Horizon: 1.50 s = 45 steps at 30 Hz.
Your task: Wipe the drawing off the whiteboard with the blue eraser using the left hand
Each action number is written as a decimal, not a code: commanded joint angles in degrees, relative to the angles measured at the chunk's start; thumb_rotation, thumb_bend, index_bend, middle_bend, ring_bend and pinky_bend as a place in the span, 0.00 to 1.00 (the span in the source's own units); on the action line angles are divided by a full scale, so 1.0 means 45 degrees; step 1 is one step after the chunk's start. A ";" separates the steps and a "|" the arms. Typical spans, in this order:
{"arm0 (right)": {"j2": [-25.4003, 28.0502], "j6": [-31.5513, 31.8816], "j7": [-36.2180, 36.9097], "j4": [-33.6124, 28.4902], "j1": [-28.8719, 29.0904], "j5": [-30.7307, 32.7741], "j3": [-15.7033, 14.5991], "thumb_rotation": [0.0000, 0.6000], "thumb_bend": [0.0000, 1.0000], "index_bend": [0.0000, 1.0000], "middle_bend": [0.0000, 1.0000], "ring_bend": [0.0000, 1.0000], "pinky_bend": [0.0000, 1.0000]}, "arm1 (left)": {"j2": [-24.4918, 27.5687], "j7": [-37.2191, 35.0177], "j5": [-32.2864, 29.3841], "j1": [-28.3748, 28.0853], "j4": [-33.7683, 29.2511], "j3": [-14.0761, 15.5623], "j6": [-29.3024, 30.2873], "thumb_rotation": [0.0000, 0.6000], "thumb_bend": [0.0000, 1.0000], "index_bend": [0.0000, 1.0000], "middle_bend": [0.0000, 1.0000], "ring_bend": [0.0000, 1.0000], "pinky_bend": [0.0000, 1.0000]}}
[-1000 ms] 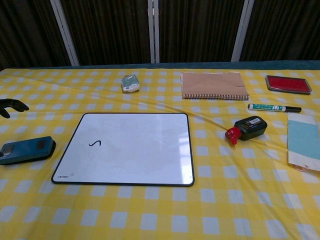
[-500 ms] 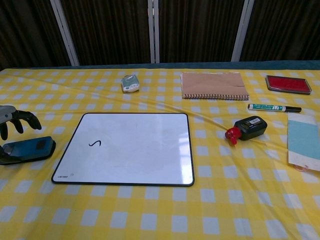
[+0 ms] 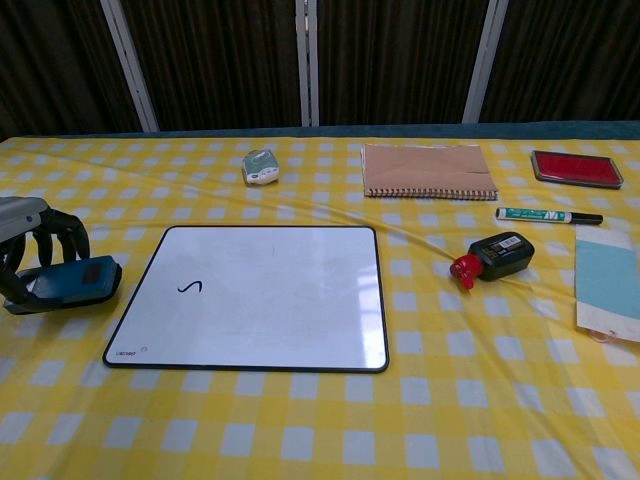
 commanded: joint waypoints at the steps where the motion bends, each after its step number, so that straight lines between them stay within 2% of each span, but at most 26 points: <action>1: -0.0033 -0.0042 -0.0064 0.0022 0.0020 0.0046 0.0007 1.00 0.00 0.00 0.00 0.00 0.00 | 0.0220 -0.0080 0.0407 -0.0321 -0.0356 -0.0070 -0.0067 1.00 0.26 0.52 0.41 0.45 0.56; 8: -0.0170 -0.0260 -0.0341 0.0152 0.0123 0.0364 0.0109 1.00 0.00 0.00 0.00 0.00 0.00 | -0.0185 0.0544 0.0608 -0.1587 -0.0181 -0.0448 -0.1071 1.00 0.30 0.53 0.42 0.45 0.56; 10: -0.0255 -0.0361 -0.0388 0.0288 0.0197 0.0558 0.0219 1.00 0.00 0.00 0.00 0.00 0.00 | -0.0719 0.0616 0.0465 -0.2385 0.0415 -0.0695 -0.2007 1.00 0.30 0.53 0.42 0.46 0.56; 20: -0.0387 -0.0735 -0.0599 0.0541 0.0303 0.1356 0.0441 1.00 0.00 0.00 0.00 0.00 0.00 | -0.2158 0.0188 -0.0118 -0.4052 0.2572 -0.1093 -0.3854 1.00 0.31 0.54 0.43 0.46 0.57; 24: -0.0347 -0.0754 -0.0509 0.0565 0.0296 0.1527 0.0497 1.00 0.00 0.00 0.00 0.00 0.00 | -0.2364 -0.0041 -0.0192 -0.4393 0.2833 -0.1036 -0.4220 1.00 0.31 0.55 0.43 0.46 0.57; 30: -0.0289 -0.0731 -0.0434 0.0555 0.0270 0.1602 0.0500 1.00 0.00 0.00 0.00 0.00 0.00 | -0.2258 -0.0413 0.0108 -0.4435 0.2354 -0.0806 -0.4112 1.00 0.31 0.58 0.45 0.48 0.58; 33: -0.0269 -0.0693 -0.0431 0.0502 0.0251 0.1573 0.0467 1.00 0.00 0.00 0.00 0.00 0.00 | -0.1962 -0.0501 0.0556 -0.4319 0.1610 -0.0276 -0.4093 1.00 0.31 0.58 0.45 0.48 0.58; 38: -0.0266 -0.0675 -0.0493 0.0464 0.0251 0.1569 0.0440 1.00 0.00 0.00 0.00 0.00 0.00 | -0.1580 -0.0625 0.0852 -0.4162 0.0878 0.0223 -0.3985 1.00 0.31 0.58 0.45 0.48 0.58; 45: -0.0284 -0.0699 -0.0547 0.0425 0.0266 0.1577 0.0409 1.00 0.00 0.00 0.00 0.00 0.00 | -0.1491 -0.0517 0.0731 -0.4213 0.1321 0.0245 -0.3797 1.00 0.31 0.58 0.45 0.48 0.58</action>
